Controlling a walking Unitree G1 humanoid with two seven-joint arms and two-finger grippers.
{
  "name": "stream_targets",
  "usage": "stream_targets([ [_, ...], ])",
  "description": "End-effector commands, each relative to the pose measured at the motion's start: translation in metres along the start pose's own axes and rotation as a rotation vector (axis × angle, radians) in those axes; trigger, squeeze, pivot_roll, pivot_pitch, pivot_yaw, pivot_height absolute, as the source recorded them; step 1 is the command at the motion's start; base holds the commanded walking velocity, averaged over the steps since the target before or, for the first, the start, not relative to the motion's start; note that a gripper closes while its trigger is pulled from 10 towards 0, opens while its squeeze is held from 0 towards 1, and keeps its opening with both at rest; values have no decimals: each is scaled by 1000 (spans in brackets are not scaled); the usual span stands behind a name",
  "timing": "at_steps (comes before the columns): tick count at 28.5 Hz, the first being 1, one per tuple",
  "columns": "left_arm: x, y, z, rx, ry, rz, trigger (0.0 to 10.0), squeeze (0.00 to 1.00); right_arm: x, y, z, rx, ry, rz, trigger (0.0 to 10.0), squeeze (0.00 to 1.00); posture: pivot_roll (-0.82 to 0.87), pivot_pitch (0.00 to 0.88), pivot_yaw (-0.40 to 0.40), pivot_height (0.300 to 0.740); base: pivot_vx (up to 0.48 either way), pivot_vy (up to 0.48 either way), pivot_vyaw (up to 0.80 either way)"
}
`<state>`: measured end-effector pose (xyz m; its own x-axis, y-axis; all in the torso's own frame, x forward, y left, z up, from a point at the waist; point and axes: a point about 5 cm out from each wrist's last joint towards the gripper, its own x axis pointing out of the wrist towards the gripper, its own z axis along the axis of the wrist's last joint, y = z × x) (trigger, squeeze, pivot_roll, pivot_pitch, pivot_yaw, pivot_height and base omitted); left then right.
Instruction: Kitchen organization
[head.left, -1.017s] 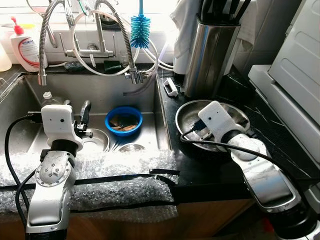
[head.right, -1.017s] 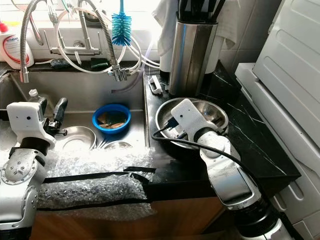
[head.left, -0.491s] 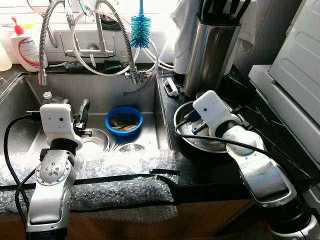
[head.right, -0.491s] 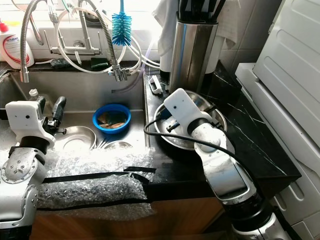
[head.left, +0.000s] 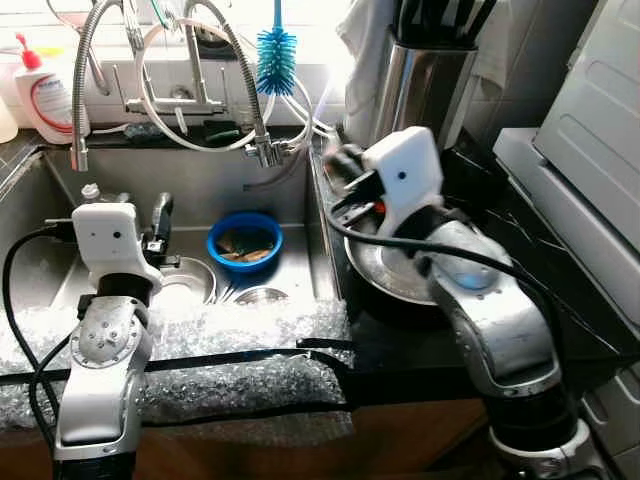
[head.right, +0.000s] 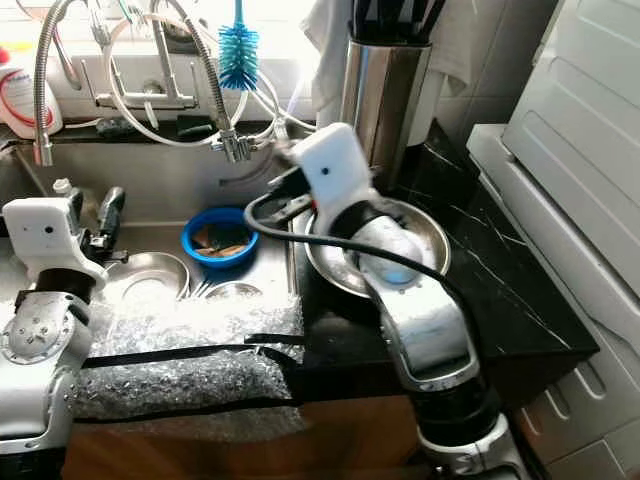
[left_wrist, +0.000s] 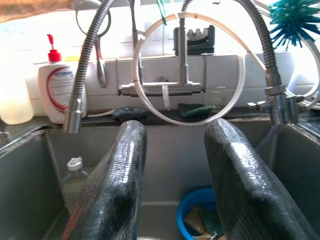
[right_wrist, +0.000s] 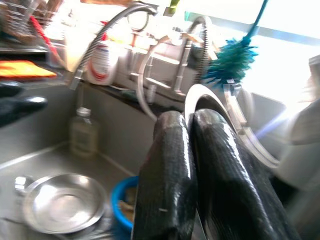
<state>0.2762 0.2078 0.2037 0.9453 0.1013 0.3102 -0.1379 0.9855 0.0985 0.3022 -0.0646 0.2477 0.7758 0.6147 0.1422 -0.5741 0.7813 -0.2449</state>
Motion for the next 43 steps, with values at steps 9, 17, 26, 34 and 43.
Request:
stream_targets([
  [9, 0, 1, 2, 11, -13, 22, 10000, 0, 30, 20, -4, 199, -87, 171, 10000, 0, -42, 0, -70, 727, 0, 0, 0],
  [17, -1, 0, 2, 9, -15, 25, 10000, 0, 47, 21, -12, 262, -70, 206, 10000, 0, -36, 0, -75, 727, 0, 0, 0],
  [26, 0, -1, 3, 6, -20, 26, 10000, 0, 67, 17, -28, 322, 10, 184, 10000, 0, -25, 0, -80, 727, 0, 0, 0],
  [34, -1, -1, 3, 2, -22, 24, 10000, 0, 77, 25, -39, 341, 101, 228, 10000, 0, -22, 0, -83, 727, 0, 0, 0],
  [43, 0, -3, 3, -3, -23, 23, 10000, 0, 78, 36, -63, 312, 256, 262, 10000, 0, -20, 0, -86, 727, 0, 0, 0],
])
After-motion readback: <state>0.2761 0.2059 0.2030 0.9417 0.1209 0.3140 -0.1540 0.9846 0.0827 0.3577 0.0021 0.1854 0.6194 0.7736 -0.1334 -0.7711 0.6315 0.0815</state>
